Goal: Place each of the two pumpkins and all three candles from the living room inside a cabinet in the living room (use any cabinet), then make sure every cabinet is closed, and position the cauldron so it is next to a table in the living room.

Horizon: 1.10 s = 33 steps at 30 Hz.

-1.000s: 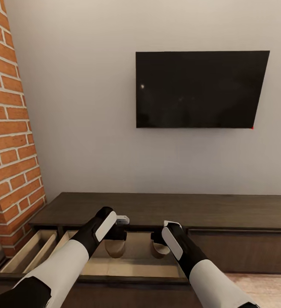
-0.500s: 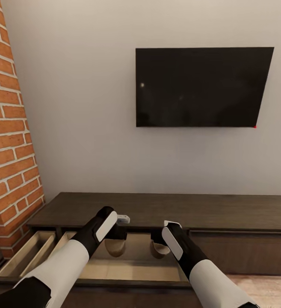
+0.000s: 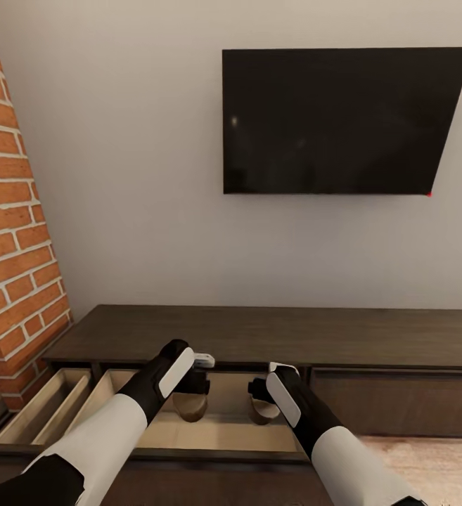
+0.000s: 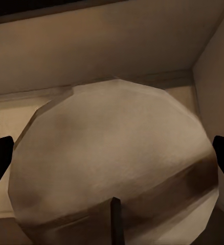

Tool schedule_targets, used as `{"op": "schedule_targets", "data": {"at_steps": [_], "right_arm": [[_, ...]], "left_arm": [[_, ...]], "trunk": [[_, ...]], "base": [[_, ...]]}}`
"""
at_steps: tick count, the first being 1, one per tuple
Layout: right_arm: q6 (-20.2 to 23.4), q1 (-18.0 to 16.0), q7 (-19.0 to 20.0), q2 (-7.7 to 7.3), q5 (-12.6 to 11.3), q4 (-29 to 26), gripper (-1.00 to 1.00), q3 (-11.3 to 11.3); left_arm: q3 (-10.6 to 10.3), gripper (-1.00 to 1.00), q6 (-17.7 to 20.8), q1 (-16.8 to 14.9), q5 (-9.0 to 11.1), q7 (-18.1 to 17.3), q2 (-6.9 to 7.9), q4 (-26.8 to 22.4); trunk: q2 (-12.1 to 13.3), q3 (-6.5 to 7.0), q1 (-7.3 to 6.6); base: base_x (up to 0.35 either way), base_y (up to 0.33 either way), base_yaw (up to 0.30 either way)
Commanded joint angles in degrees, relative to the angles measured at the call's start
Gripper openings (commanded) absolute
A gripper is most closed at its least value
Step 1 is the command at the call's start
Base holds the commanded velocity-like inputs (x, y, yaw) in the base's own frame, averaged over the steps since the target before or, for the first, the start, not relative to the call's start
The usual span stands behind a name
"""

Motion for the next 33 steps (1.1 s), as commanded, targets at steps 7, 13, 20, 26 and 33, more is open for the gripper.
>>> {"op": "schedule_targets", "data": {"at_steps": [7, 13, 20, 26, 33], "right_arm": [[0.26, -0.05, -0.51, -0.10, -0.82, -0.30, -1.00, 0.23], [0.34, -0.05, -0.50, -0.10, -0.90, -0.38, -1.00, 0.23], [0.15, -0.05, -0.49, -0.08, -0.88, -0.43, -1.00, 0.30], [0.12, -0.05, -0.48, -0.11, -0.88, -0.44, -1.00, 0.33], [0.15, -0.05, -0.48, -0.13, -0.91, -0.44, -1.00, 0.37]], "left_arm": [[-0.20, -1.00, -0.02, -0.05, 0.57, 0.48, 0.03, -0.05], [-0.20, -1.00, -0.21, -0.05, 0.57, 0.45, 0.02, -0.05], [-0.20, -1.00, -0.47, -0.05, 0.57, 0.51, 0.02, -0.05], [-0.20, -1.00, -0.64, -0.05, 0.57, 0.53, 0.05, -0.05], [-0.20, -1.00, -0.68, -0.05, 0.57, 0.53, 0.03, -0.08]], "trunk": [[-0.13, -1.62, 0.16], [-0.21, -2.95, 0.32], [-0.31, -4.50, 0.50], [-0.39, -5.83, 0.65], [-0.43, -6.49, 0.73]], "base": [[0.000, 0.000, 0.000], [0.000, 0.000, 0.000], [0.000, 0.000, 0.000], [0.000, 0.000, 0.000], [0.000, 0.000, 0.000]]}}
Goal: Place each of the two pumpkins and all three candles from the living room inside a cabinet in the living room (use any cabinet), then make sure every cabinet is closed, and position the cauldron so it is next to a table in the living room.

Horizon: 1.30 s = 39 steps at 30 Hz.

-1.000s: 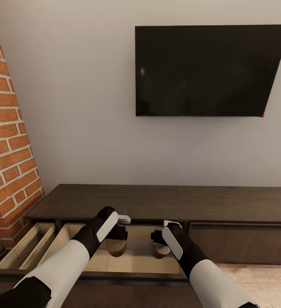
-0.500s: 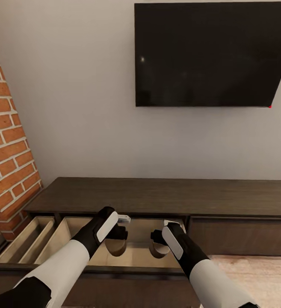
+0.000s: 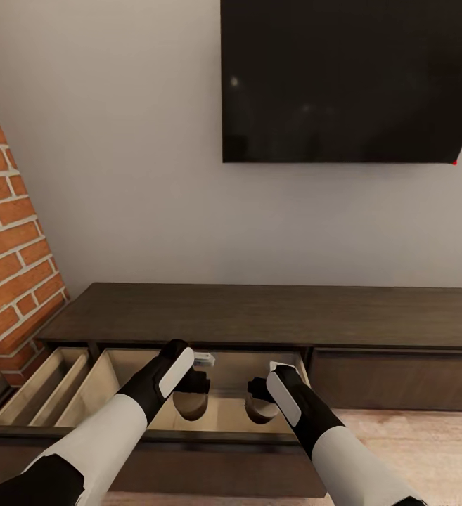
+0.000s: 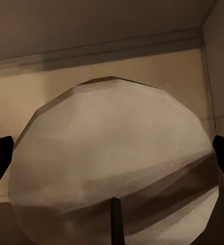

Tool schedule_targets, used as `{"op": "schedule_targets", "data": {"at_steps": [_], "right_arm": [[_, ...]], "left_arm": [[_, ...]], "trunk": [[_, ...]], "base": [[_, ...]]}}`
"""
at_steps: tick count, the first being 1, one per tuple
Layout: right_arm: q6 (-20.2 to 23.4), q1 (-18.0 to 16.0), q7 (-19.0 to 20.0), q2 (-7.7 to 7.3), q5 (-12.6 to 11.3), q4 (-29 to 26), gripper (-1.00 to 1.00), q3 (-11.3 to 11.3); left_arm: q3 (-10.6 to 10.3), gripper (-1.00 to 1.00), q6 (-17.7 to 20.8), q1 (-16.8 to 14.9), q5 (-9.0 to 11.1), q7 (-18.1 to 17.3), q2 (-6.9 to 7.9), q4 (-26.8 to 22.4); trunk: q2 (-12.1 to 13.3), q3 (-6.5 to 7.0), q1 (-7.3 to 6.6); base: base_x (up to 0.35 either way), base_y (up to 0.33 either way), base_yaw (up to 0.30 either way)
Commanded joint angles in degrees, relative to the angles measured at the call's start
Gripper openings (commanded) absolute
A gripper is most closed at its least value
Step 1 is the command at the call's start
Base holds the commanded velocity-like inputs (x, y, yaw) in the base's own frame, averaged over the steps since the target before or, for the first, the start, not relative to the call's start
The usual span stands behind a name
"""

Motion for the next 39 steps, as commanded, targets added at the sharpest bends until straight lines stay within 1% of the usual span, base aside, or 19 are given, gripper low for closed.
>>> {"op": "schedule_targets", "data": {"at_steps": [1, 22, 32, 35, 39], "right_arm": [[0.07, -0.04, -0.57, 0.00, -0.60, -0.07, -1.00, 0.24], [0.16, -0.04, -0.57, 0.02, -0.58, -0.07, -1.00, 0.26], [0.17, -0.04, -0.57, -0.02, -0.58, -0.07, -1.00, 0.26], [0.22, -0.04, -0.57, -0.03, -0.61, -0.07, -1.00, 0.26], [0.24, -0.04, -0.57, -0.04, -0.62, -0.07, -1.00, 0.26]], "left_arm": [[-0.20, -1.00, 0.09, -0.04, 0.59, 0.56, 0.03, -0.07], [-0.20, -1.00, 0.10, -0.04, 0.59, 0.56, 0.02, -0.12], [-0.20, -1.00, 0.09, -0.04, 0.59, 0.57, 0.02, -0.19], [-0.20, -1.00, 0.07, -0.04, 0.59, 0.57, -0.04, -0.20], [-0.20, -1.00, 0.01, -0.04, 0.59, 0.56, -0.13, -0.20]], "trunk": [[-0.03, -0.06, -0.01], [-0.03, -0.06, -0.01], [-0.16, -2.27, 0.25], [-0.16, -2.27, 0.25], [-0.21, -3.16, 0.35]], "base": [[0.000, 0.000, 0.000], [0.032, 0.000, 0.000], [0.000, 0.000, 0.000], [0.000, 0.000, 0.000], [0.000, 0.000, 0.000]]}}
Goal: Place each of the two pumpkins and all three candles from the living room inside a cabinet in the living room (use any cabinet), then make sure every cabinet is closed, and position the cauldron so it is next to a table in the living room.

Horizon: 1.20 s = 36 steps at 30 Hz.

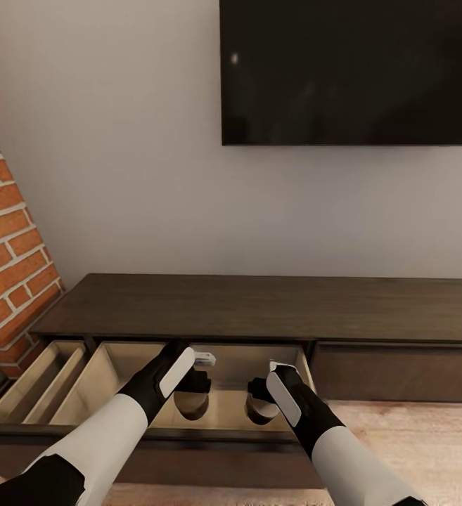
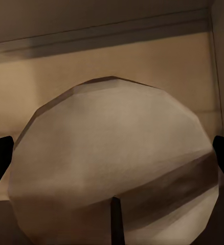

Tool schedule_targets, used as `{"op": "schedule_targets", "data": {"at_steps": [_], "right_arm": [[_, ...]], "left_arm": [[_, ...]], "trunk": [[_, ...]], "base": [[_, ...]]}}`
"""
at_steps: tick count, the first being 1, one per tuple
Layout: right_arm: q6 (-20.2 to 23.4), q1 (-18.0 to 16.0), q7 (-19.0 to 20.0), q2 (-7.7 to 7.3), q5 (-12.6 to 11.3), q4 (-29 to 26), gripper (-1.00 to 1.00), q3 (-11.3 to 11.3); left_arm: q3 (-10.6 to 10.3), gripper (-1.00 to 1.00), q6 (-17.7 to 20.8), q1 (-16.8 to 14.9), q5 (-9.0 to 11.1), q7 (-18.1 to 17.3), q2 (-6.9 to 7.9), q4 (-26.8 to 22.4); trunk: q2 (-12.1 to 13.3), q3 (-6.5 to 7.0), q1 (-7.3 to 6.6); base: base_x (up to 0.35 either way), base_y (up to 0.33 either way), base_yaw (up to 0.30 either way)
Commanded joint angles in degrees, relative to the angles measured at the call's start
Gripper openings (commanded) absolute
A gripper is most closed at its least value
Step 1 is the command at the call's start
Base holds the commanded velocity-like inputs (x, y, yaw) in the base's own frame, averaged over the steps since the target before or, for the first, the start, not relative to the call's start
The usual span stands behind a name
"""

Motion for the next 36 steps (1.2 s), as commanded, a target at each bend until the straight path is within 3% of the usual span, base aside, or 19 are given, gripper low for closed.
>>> {"op": "schedule_targets", "data": {"at_steps": [1, 5, 36], "right_arm": [[0.05, -0.04, -0.57, -0.03, -0.59, -0.08, -1.00, 0.23], [0.05, -0.04, -0.57, -0.03, -0.58, -0.08, -1.00, 0.23], [0.05, -0.04, -0.57, -0.03, -0.52, -0.08, -1.00, 0.23]], "left_arm": [[-0.20, -1.00, 0.07, -0.05, 0.59, 0.56, 0.02, -0.06], [-0.20, -1.00, 0.06, -0.05, 0.59, 0.56, 0.01, -0.06], [-0.20, -1.00, 0.08, -0.05, 0.59, 0.56, 0.00, -1.02]], "trunk": [[-0.05, -0.28, 0.01], [-0.10, -1.17, 0.11], [-0.10, -1.17, 0.11]], "base": [[0.000, 0.000, 0.000], [0.000, 0.000, 0.000], [0.070, 0.000, 0.000]]}}
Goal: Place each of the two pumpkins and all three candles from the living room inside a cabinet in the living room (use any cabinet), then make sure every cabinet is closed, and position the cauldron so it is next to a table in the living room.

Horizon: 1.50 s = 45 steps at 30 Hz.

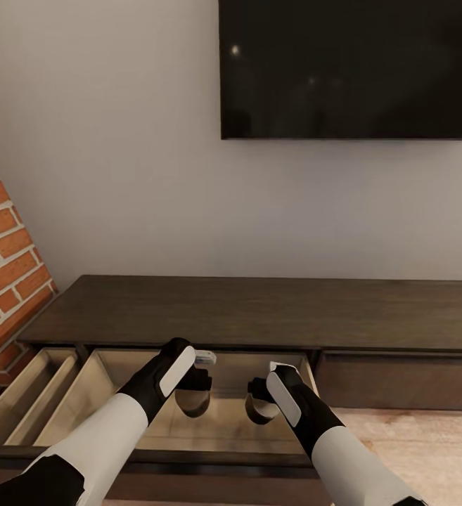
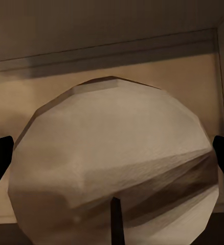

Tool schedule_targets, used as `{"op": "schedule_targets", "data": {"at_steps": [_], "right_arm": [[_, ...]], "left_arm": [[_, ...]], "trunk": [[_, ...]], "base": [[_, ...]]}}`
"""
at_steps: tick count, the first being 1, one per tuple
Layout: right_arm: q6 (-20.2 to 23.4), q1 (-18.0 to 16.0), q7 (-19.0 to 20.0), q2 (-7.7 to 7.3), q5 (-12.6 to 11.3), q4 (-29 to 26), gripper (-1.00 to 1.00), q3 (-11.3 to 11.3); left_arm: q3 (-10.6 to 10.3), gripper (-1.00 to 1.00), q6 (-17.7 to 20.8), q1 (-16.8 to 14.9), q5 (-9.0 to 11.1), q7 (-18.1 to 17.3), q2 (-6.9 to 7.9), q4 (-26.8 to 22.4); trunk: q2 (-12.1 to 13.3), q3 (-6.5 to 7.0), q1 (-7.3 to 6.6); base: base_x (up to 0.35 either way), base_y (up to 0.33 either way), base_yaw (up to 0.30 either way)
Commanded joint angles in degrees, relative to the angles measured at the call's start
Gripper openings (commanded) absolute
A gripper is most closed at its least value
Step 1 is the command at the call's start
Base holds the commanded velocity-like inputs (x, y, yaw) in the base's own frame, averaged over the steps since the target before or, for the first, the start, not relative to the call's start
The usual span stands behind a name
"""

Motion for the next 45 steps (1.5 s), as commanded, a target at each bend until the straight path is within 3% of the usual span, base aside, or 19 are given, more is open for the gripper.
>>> {"op": "schedule_targets", "data": {"at_steps": [1, 8, 33, 38, 45], "right_arm": [[0.07, -0.04, -0.58, -0.03, -0.60, -0.07, -1.00, 0.22], [0.07, -0.04, -0.58, -0.03, -0.60, -0.07, -1.00, 0.22], [0.16, -0.04, -0.58, -0.03, -0.68, -0.04, -1.00, 0.22], [0.16, -0.04, -0.58, -0.03, -0.68, -0.01, -1.00, 0.22], [0.13, -0.04, -0.58, -0.03, -0.56, 0.01, -1.00, 0.14]], "left_arm": [[-0.19, -1.00, 0.08, -0.04, 0.60, 0.57, 0.03, -0.05], [-0.20, -1.00, 0.07, -0.04, 0.60, 0.60, 0.03, -0.12], [-0.34, -1.00, -0.02, -0.04, 0.60, 0.74, 0.03, -0.14], [-2.25, -1.00, -0.96, -0.04, 0.60, 0.61, 0.03, -0.14], [-3.00, -1.00, -1.29, -0.04, 0.62, 0.65, 0.04, -0.14]], "trunk": [[-0.02, -0.06, -0.01], [-0.02, -0.06, -0.01], [-0.36, -5.59, 0.63], [-0.43, -6.70, 0.76], [-0.43, -6.70, 0.76]], "base": [[0.008, 0.000, 0.000], [0.002, 0.000, 0.000], [0.000, 0.000, 0.000], [0.000, 0.000, 0.000], [0.000, 0.000, 0.000]]}}
